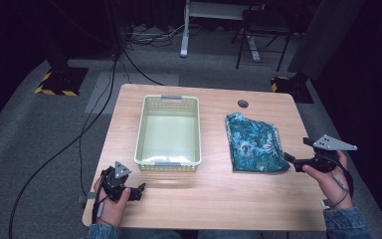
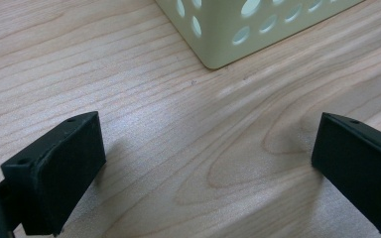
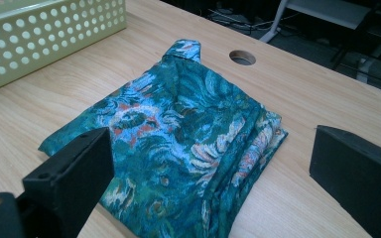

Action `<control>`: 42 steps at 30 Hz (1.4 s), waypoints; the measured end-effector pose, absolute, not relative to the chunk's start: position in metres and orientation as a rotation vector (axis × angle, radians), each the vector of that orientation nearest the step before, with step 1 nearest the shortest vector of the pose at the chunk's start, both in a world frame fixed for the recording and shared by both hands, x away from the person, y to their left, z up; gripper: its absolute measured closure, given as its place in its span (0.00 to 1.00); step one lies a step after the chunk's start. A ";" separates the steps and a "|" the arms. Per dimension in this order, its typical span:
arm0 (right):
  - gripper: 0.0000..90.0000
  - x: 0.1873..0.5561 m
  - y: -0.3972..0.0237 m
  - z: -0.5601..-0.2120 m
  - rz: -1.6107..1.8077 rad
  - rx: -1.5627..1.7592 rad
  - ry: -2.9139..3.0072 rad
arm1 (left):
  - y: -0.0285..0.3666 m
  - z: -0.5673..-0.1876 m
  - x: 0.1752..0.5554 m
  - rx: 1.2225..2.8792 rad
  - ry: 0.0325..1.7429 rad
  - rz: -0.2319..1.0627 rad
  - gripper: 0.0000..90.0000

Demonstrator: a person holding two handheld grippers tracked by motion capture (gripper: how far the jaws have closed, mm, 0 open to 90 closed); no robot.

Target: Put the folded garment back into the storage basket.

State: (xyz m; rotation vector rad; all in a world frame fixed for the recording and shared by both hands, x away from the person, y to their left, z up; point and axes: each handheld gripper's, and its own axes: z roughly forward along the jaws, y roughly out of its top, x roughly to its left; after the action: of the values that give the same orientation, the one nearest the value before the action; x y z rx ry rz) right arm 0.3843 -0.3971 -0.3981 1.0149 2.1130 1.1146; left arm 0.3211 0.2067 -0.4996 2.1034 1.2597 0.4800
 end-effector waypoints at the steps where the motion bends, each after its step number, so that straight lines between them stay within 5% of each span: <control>1: 0.04 0.386 -0.396 -0.398 1.115 1.013 2.114 | 0.207 -0.500 0.321 2.103 1.260 0.480 0.00; 42: 0.03 0.432 -0.367 -0.439 1.030 1.052 2.223 | 0.207 -0.500 0.321 2.103 1.260 0.480 0.00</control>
State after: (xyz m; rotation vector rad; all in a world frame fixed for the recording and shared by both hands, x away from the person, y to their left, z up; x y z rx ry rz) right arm 0.4315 -0.3667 -0.4387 1.0517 2.2232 1.0297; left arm 0.3211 0.2067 -0.4996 2.1030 1.2599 0.4801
